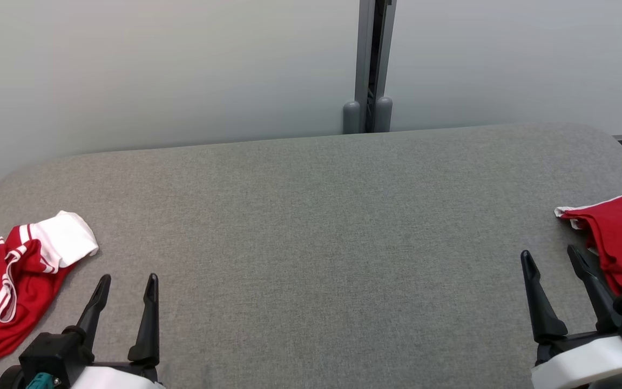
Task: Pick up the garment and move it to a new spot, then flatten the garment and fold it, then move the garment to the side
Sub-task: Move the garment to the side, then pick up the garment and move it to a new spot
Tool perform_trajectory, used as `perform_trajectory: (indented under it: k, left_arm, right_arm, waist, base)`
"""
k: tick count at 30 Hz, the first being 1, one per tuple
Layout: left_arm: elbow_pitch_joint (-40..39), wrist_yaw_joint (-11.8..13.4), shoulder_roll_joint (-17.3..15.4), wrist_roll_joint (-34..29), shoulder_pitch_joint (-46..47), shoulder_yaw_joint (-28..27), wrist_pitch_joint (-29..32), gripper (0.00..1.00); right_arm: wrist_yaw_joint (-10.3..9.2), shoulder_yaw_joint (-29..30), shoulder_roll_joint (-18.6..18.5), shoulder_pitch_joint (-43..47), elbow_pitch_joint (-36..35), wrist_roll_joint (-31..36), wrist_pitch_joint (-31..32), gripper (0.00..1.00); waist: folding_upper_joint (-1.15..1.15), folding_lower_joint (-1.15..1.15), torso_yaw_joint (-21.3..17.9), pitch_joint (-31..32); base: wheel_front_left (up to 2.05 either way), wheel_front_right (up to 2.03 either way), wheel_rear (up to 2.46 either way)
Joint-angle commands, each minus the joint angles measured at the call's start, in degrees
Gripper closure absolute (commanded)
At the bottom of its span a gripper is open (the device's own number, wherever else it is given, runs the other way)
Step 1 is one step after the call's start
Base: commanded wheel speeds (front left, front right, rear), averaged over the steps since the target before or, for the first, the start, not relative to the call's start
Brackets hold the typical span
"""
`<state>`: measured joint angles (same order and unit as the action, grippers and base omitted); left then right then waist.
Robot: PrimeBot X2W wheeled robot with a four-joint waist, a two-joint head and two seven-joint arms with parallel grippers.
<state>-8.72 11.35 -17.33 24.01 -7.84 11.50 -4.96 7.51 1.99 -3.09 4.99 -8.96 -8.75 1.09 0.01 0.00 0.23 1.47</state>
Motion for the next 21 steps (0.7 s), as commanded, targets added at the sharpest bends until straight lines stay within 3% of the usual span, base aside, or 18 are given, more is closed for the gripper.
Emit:
perform_trajectory:
  k: [1, 21]
  left_arm:
    - [-0.2, 0.3, -0.5, 0.3, -0.4, -0.4, 0.1, 0.00]
    - [0.5, 0.7, -1.2, 0.7, 0.8, -0.5, 0.1, 0.00]
  right_arm:
    - [-0.04, 0.0, 0.0, 0.4, -0.4, -0.1, -0.3, 0.00]
    - [-0.04, -0.2, 0.1, 0.4, 0.2, -1.4, -0.8, 0.00]
  waist:
    - [-0.01, 0.00, -0.2, 0.2]
    - [-0.01, 0.00, -0.6, -0.6]
  base:
    - [0.00, 0.00, 0.00]
    - [0.00, 0.00, 0.00]
